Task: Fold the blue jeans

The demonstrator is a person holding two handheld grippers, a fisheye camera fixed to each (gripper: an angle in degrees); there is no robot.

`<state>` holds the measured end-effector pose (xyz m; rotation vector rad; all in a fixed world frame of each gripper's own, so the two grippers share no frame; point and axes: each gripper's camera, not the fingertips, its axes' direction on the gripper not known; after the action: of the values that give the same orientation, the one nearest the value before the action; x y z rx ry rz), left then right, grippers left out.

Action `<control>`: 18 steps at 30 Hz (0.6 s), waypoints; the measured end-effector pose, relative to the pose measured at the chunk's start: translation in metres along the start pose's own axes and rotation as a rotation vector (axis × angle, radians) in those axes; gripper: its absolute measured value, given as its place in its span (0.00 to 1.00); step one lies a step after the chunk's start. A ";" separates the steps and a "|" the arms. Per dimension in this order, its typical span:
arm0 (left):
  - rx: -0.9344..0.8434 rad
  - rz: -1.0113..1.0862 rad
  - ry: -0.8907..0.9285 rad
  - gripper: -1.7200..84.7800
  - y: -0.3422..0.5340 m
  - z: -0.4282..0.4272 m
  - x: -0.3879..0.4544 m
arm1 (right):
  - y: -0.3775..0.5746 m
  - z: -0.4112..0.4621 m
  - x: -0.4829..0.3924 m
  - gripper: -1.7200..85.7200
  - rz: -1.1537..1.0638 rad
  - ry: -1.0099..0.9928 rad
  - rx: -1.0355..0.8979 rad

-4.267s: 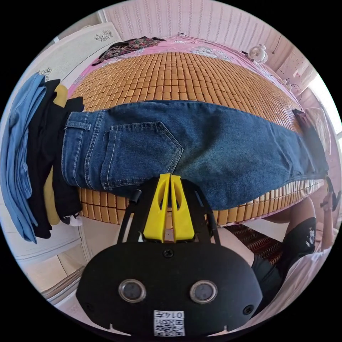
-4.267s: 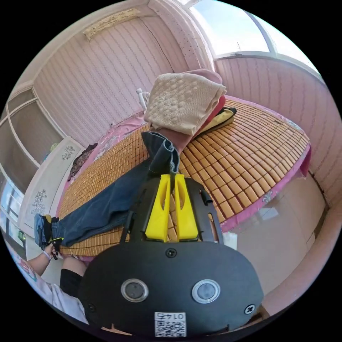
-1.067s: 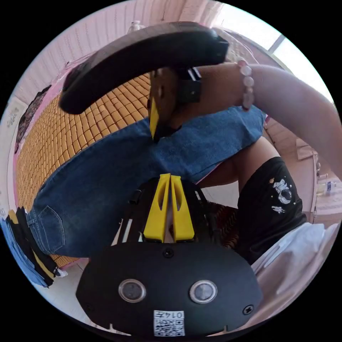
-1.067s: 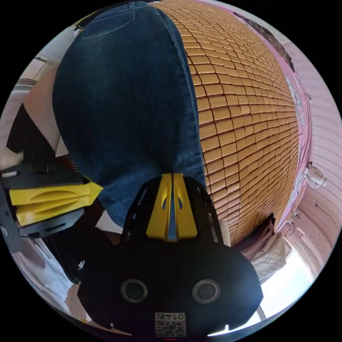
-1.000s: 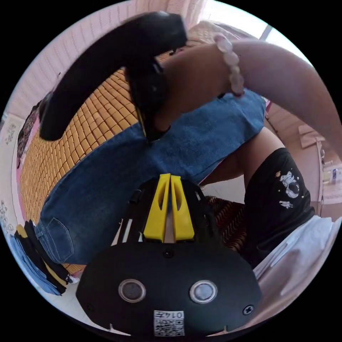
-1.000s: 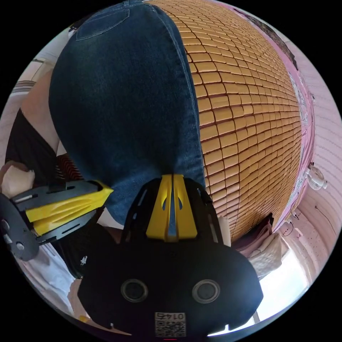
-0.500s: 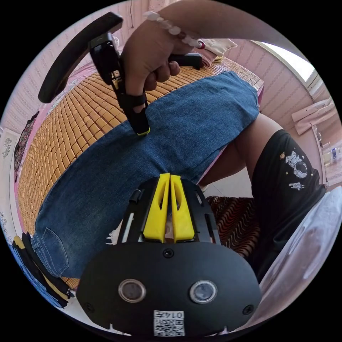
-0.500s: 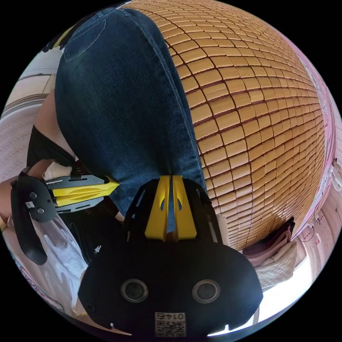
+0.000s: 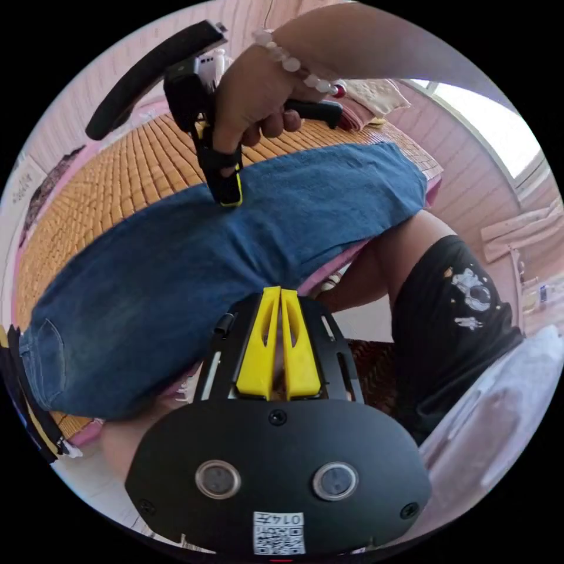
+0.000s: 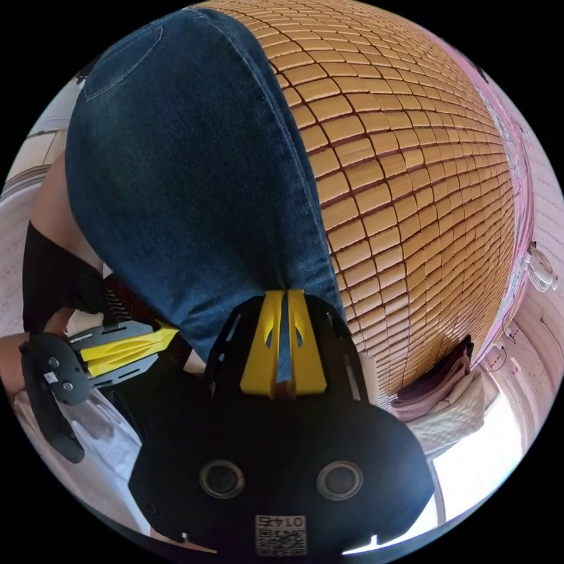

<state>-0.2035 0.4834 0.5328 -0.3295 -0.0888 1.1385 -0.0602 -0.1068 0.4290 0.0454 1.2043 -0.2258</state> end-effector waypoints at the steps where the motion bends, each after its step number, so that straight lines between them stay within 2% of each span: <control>1: -0.018 0.000 0.042 0.01 0.005 0.000 0.002 | 0.008 0.009 -0.006 0.02 0.014 0.032 0.021; 2: -0.007 -0.007 0.088 0.01 0.016 -0.002 0.007 | 0.017 0.017 -0.010 0.02 0.035 0.055 0.044; 6: 0.112 0.059 0.044 0.01 0.029 -0.027 0.020 | 0.052 0.046 -0.009 0.01 0.090 0.048 0.130; 9: 0.100 0.082 0.019 0.01 0.030 -0.038 0.019 | 0.102 0.072 0.016 0.01 0.220 -0.139 0.245; 11: 0.086 0.107 0.002 0.01 0.037 -0.038 0.020 | 0.175 0.092 0.037 0.01 0.325 -0.332 0.459; 13: 0.049 0.124 -0.012 0.01 0.049 -0.031 0.022 | 0.249 0.117 0.047 0.01 0.412 -0.430 0.648; 15: 0.049 0.148 -0.023 0.01 0.057 -0.029 0.027 | 0.335 0.159 0.055 0.02 0.586 -0.504 0.806; 17: 0.077 0.152 -0.052 0.01 0.056 -0.033 0.031 | 0.455 0.238 0.052 0.06 0.900 -0.593 1.030; 18: 0.069 0.138 -0.081 0.01 0.055 -0.033 0.031 | 0.483 0.258 0.047 0.08 0.971 -0.593 1.079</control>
<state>-0.2309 0.5249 0.4821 -0.2313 -0.0987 1.2887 0.2885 0.3178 0.4374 1.3710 0.2626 0.0050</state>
